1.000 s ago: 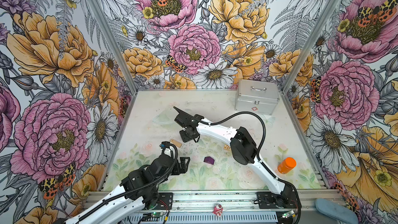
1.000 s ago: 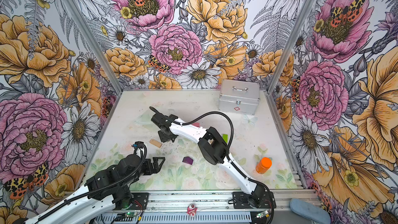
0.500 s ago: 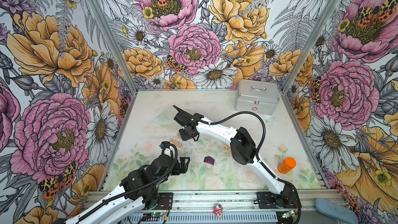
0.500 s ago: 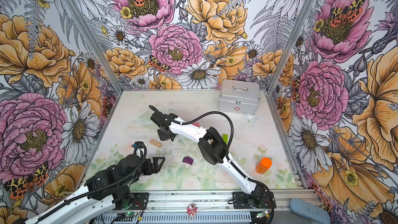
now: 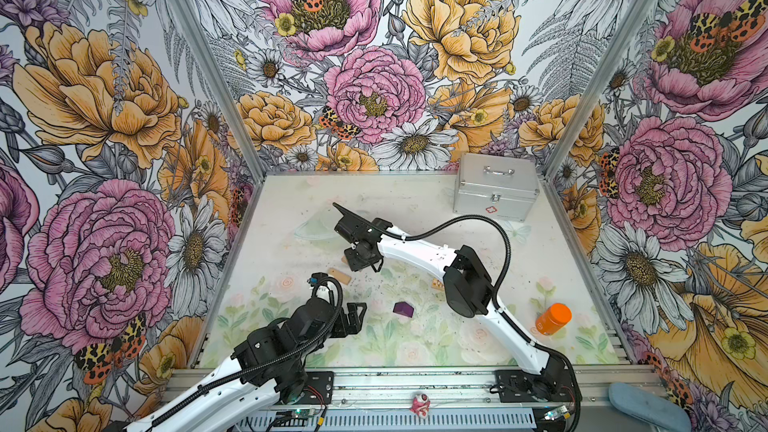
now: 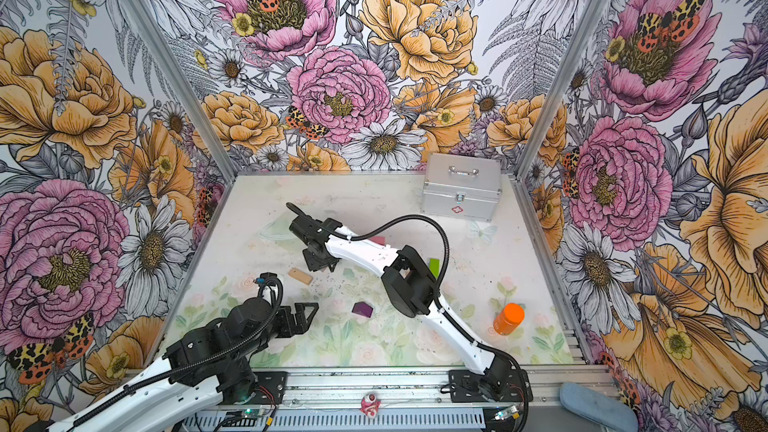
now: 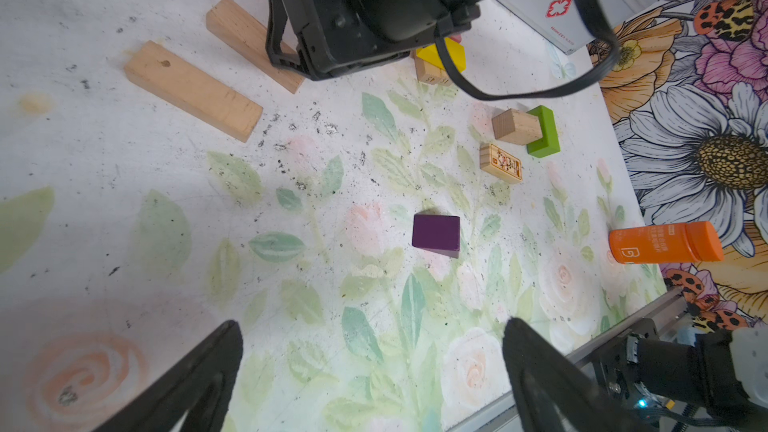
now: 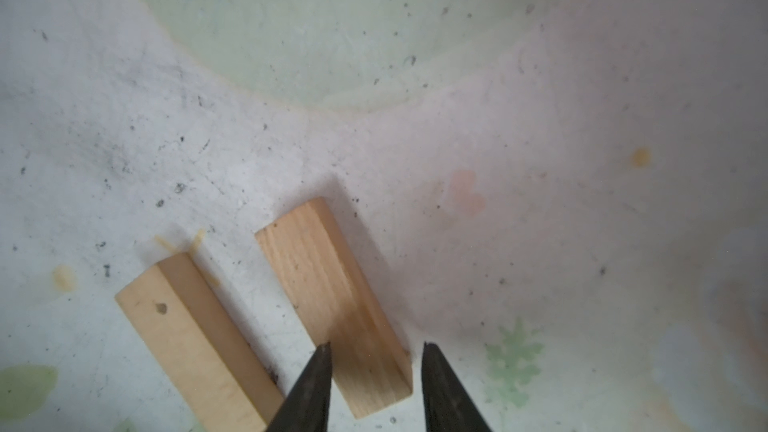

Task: Build the wood block tower
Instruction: 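Lower the right gripper and close it on one loose wooden bar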

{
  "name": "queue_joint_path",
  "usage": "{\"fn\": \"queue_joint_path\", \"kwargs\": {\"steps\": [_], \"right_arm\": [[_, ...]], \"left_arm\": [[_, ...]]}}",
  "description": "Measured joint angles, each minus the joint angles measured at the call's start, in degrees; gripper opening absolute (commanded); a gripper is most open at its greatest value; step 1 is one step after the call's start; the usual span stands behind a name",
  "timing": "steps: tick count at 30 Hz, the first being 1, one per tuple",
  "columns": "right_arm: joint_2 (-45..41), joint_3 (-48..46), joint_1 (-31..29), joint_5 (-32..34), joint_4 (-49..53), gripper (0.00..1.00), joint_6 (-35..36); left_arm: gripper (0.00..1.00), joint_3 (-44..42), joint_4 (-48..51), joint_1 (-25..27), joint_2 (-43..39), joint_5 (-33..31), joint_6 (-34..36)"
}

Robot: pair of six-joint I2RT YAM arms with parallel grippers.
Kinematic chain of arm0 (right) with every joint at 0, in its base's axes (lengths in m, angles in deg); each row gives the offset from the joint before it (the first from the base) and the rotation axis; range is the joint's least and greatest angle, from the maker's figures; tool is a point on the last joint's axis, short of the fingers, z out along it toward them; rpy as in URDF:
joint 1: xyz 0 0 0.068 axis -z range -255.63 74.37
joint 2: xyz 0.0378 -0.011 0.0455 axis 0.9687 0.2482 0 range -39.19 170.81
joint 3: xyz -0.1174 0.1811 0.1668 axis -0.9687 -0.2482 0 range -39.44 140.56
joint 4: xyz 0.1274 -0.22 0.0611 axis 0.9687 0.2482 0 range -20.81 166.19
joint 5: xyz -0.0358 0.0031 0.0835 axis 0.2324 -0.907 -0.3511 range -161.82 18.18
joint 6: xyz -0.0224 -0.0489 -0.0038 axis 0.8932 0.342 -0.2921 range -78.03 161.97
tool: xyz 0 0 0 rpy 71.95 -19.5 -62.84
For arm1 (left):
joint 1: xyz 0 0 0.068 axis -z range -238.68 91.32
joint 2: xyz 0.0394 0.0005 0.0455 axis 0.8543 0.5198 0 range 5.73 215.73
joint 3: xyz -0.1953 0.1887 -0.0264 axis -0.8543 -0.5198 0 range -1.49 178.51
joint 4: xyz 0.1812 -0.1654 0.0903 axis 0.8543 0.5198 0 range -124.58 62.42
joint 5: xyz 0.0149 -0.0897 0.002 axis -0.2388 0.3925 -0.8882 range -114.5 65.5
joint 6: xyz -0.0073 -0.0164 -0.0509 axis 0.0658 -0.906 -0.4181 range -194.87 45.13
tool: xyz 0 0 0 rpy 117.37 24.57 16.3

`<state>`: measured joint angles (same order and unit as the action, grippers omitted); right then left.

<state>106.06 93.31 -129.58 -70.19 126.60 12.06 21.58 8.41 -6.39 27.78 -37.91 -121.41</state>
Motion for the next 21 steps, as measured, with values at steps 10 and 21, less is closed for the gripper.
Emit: {"fn": "queue_joint_path", "kwargs": {"steps": [10, 21], "right_arm": [[1.6, 2.5, 0.0, -1.6, 0.3, 0.42, 1.3], [2.7, 2.9, 0.0, -1.9, 0.2, 0.41, 2.6]], "left_arm": [[0.99, 0.0, 0.0, 0.0, 0.0, 0.0, 0.0], [0.99, 0.2, 0.0, 0.0, 1.9, 0.0, 0.0]]}}
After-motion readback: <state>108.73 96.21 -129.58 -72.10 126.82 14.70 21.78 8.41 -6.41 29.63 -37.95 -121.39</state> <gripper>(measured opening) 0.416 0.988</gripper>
